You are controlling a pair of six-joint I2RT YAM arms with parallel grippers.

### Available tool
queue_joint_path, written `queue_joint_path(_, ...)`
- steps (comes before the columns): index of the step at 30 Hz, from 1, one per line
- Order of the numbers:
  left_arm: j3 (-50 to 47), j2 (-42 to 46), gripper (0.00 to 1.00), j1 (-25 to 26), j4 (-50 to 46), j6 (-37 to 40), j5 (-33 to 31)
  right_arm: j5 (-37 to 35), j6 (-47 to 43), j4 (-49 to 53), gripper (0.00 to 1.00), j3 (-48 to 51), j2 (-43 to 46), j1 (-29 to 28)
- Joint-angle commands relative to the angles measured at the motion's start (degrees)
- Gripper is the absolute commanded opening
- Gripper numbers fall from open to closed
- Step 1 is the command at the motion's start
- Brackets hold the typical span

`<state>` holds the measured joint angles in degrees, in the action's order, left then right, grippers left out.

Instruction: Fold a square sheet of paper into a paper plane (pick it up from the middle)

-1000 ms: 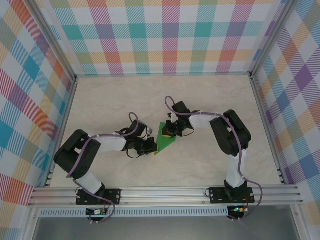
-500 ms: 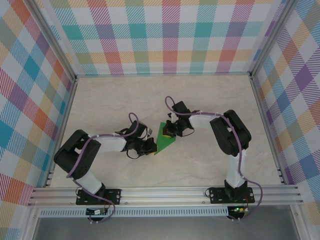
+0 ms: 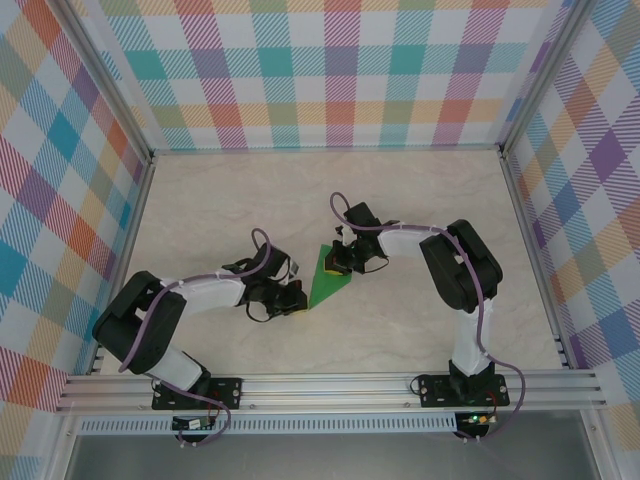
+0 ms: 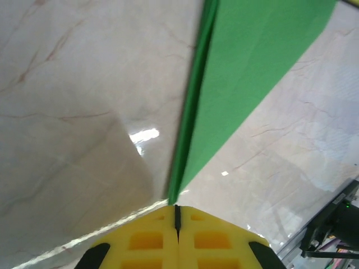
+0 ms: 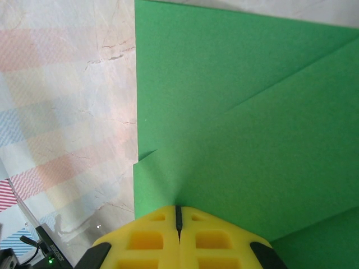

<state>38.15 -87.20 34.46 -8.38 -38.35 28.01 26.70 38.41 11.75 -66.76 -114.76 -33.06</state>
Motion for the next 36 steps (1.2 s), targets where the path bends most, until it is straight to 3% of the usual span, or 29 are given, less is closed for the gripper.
queue_joint_path(1, 2.24, 1.21, 0.03, 0.35, 4.63, -2.13, 0.26, -7.71, 0.26, 7.07, 0.0, 2.51, -4.97, 0.1)
queue_joint_path(19, 4.82, -9.43, 0.0, 1.13, 4.48, -0.69, -3.38, -5.17, -2.15, 7.59, 0.0, -0.48, -2.94, 0.12)
queue_joint_path(36, 1.79, -8.05, 0.0, 1.14, 0.54, 1.06, -6.74, -1.19, -2.49, 0.5, 0.0, 3.01, 8.01, -2.8)
